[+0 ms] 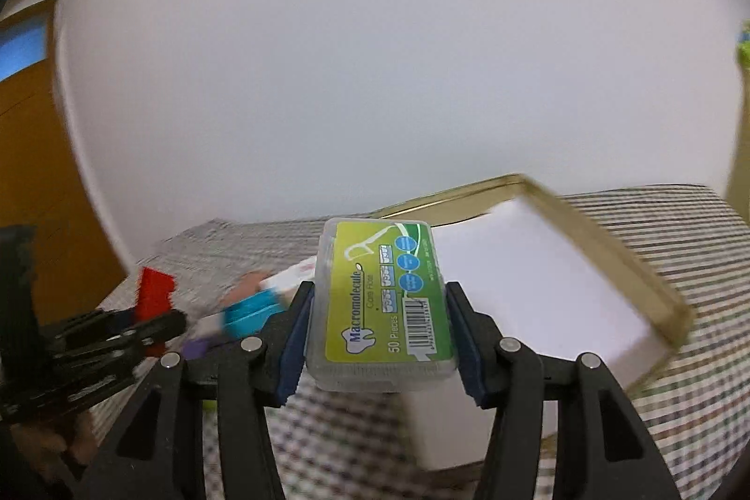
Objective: Organize rigid objects
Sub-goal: 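Carry both objects into the gold tray and open both tools to release them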
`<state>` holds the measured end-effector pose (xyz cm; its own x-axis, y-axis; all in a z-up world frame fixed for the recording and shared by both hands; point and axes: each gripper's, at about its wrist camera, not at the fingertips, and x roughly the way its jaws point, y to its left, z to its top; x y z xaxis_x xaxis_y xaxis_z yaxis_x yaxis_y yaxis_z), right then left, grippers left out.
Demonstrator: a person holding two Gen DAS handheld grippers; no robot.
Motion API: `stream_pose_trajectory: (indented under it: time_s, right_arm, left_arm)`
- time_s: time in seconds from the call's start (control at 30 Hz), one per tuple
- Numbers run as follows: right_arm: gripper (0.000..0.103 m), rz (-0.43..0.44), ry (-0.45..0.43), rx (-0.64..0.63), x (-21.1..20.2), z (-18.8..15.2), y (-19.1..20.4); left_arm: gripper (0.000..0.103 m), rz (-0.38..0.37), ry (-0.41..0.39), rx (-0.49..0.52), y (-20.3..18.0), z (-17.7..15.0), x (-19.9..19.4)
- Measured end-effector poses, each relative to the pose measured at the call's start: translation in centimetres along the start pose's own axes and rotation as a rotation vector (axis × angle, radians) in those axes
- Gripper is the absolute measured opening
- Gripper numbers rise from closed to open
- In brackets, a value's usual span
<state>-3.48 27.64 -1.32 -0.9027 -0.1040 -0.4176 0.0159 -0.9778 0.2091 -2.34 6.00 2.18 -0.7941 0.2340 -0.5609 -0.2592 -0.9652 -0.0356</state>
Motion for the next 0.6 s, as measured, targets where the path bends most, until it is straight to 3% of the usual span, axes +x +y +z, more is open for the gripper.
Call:
stream_pose_trajectory:
  time_s: [0.17,0.6]
  right_arm:
    - [0.056,-0.062,-0.027,0.036,-0.2,0.8,-2.7]
    - [0.057,-0.216,-0.003,-0.022,3.4,1.7,-6.1]
  left_arm:
    - [0.03,-0.076,-0.004,-0.008,-2.8,1.5,1.9]
    - [0.03,-0.124,-0.015,0.013,-9.1,4.1,5.4]
